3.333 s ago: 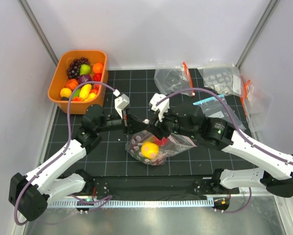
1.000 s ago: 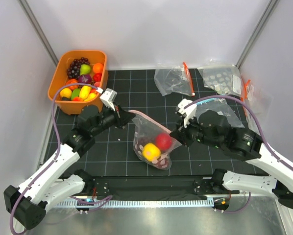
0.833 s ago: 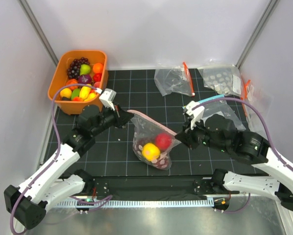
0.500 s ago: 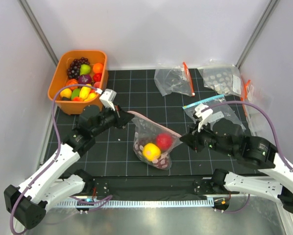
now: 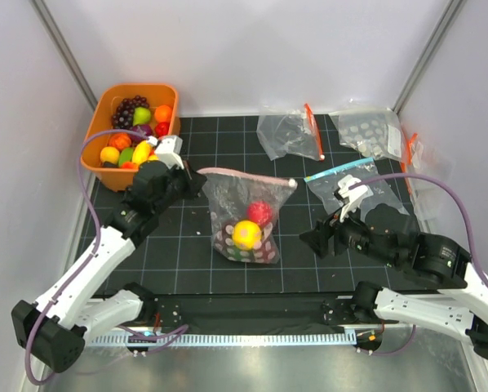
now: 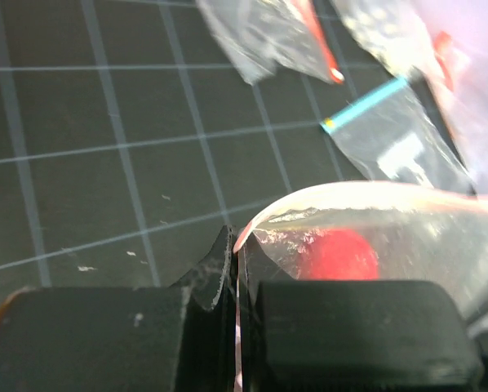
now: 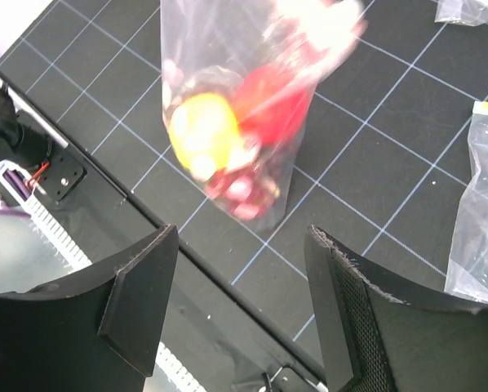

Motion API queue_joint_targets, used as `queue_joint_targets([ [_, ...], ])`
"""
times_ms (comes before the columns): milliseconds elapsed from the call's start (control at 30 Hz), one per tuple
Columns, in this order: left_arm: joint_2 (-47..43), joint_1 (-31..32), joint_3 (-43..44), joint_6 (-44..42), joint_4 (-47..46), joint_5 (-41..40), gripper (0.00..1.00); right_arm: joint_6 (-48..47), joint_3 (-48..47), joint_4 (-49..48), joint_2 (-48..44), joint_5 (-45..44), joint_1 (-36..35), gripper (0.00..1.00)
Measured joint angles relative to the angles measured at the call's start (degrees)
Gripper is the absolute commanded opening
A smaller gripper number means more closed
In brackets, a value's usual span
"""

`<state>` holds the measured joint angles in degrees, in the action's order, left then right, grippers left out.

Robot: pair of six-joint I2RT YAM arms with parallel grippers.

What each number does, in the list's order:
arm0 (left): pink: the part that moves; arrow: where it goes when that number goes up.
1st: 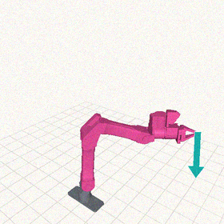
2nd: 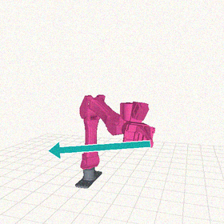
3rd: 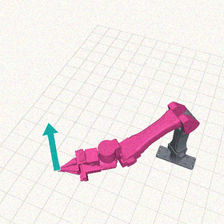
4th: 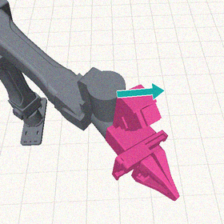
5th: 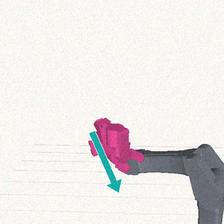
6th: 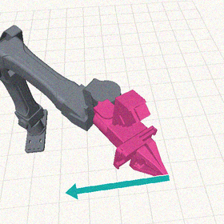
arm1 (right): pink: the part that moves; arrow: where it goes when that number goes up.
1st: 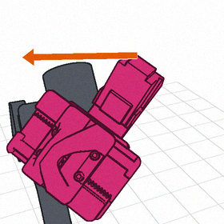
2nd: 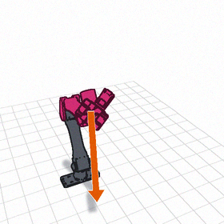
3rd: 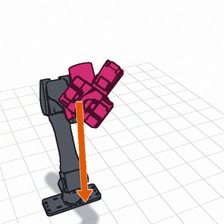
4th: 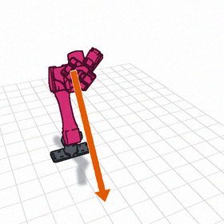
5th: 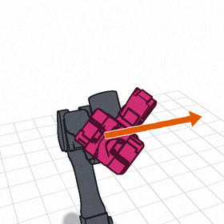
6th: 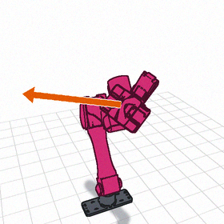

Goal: Place the food in the zip-top bag and seal the zipper
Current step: Place the zipper food storage bag at the center of the board.

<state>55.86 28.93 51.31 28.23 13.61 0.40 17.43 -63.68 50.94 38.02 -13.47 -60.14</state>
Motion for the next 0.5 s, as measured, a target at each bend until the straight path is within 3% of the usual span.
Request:
queue_joint_targets([
  [200,1.3,-7.4,5.7,-0.1,5.4,-6.8,0.00,0.6,0.6,-1.7,0.0,-0.8,0.0,0.71],
  [433,-5.2,-19.8,4.8,-0.5,7.0,-13.7,0.00,1.0,0.6,-2.9,0.5,-0.5,0.0,0.71],
  [467,-5.6,-21.4,4.6,-0.6,6.8,-14.4,0.03,1.0,0.6,-3.1,0.7,-0.3,0.0,0.71],
  [500,-5.7,-22.9,4.4,-0.7,6.6,-15.0,0.11,1.2,0.6,-3.3,0.9,-0.1,0.0,0.71],
])
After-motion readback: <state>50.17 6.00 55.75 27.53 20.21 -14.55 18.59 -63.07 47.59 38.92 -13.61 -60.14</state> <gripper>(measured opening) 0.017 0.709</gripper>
